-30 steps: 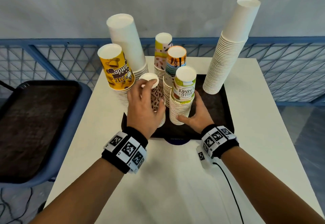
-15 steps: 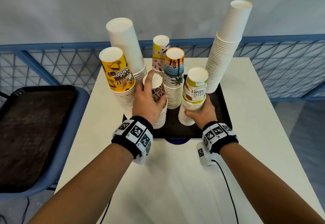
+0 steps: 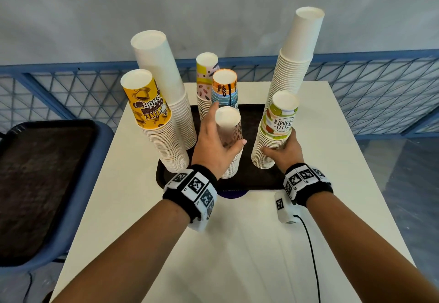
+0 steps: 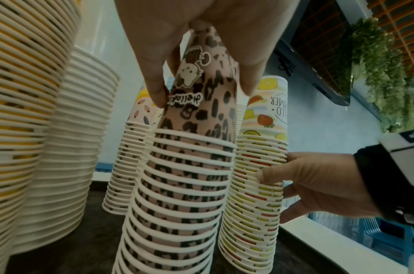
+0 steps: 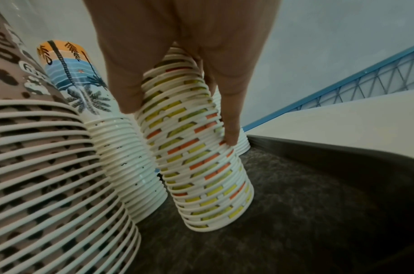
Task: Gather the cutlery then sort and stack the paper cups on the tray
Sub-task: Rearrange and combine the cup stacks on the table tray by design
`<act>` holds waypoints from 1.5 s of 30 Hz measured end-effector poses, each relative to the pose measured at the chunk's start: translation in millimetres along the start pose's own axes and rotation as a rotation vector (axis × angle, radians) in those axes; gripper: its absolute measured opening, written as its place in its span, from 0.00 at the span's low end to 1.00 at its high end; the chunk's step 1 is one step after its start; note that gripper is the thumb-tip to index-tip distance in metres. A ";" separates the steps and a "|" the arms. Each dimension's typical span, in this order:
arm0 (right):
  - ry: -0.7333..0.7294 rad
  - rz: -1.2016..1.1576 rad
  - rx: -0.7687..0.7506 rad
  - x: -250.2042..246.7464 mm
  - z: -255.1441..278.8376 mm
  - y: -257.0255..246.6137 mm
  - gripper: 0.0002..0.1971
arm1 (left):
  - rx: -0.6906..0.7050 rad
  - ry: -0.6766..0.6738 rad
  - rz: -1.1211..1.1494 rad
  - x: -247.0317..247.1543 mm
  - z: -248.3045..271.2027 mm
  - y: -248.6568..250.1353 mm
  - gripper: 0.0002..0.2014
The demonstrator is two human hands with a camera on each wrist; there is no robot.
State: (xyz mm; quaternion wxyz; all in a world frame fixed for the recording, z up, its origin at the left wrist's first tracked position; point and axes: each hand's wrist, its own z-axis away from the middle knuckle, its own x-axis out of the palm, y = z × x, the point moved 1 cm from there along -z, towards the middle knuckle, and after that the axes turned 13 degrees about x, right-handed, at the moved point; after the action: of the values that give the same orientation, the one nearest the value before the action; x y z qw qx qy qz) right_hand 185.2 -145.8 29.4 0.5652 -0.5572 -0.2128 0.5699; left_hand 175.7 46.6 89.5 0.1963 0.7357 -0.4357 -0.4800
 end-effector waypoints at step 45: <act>-0.047 0.056 0.064 71.6 44.7 -2.7 0.40 | -0.444 0.144 0.230 -38.7 24.8 -111.7 0.43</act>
State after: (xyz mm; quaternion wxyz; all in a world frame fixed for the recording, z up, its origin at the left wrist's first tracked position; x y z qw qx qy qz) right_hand 165.8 -64.7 16.4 0.5612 -0.5311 -0.1922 0.6051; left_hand 198.3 142.6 19.8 0.4368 0.6524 -0.3855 -0.4848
